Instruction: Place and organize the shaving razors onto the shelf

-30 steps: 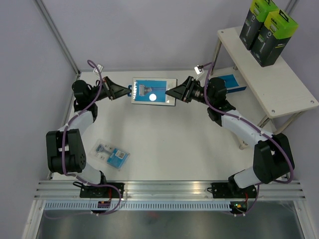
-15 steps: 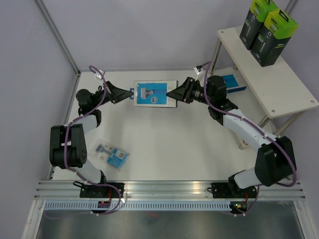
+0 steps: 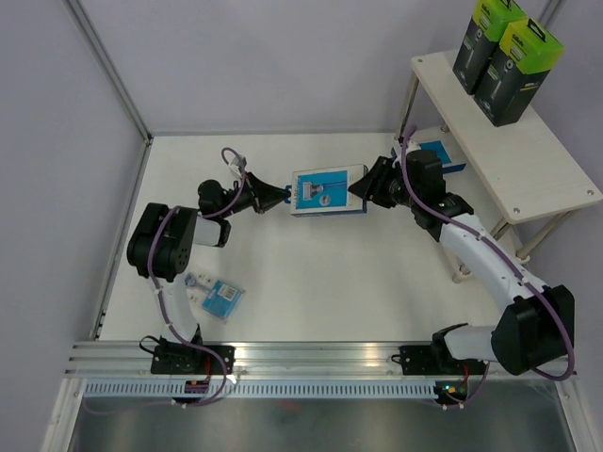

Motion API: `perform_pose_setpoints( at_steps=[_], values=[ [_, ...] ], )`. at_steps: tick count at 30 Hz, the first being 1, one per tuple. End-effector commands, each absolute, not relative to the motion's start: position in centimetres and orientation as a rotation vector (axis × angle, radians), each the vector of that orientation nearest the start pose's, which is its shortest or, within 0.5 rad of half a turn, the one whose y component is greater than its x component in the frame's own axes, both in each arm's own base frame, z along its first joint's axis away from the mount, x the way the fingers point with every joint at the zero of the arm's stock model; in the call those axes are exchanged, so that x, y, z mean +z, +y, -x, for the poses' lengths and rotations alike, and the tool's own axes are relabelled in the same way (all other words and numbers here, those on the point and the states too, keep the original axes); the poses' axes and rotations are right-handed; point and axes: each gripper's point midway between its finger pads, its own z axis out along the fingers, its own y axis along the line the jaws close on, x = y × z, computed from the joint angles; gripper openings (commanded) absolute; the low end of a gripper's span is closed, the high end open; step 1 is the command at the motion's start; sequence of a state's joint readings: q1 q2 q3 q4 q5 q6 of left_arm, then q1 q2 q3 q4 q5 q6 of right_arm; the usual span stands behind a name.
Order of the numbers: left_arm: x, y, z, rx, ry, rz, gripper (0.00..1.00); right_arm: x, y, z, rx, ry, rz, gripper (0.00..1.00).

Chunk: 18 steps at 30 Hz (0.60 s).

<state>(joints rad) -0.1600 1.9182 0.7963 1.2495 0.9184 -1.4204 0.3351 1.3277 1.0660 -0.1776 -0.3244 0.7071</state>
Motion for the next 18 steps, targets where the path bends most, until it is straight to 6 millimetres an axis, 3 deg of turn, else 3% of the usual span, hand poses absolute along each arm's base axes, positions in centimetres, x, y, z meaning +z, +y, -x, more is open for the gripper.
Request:
perform_pose_setpoints(
  at_steps=[1,7,9,18],
  values=[
    [23.4,-22.6,-39.2,-1.889,1.505,0.015,0.02,21.9,16.1,-35.7,0.647,2.162,-0.23,0.5],
    [24.7,-25.0,-39.7,-1.883,1.461,-0.099,0.02,19.2,15.8,-35.2,0.627,2.214,-0.276,0.51],
    [24.3,-25.7,-40.1,-1.884,1.486,-0.082,0.02,19.0,15.3,-35.2,0.592,2.215,-0.286,0.51],
    [22.9,-29.7,-40.6,-1.889,1.574,-0.107,0.02,21.8,12.4,-34.5,0.43,2.171,-0.3,0.54]
  ],
)
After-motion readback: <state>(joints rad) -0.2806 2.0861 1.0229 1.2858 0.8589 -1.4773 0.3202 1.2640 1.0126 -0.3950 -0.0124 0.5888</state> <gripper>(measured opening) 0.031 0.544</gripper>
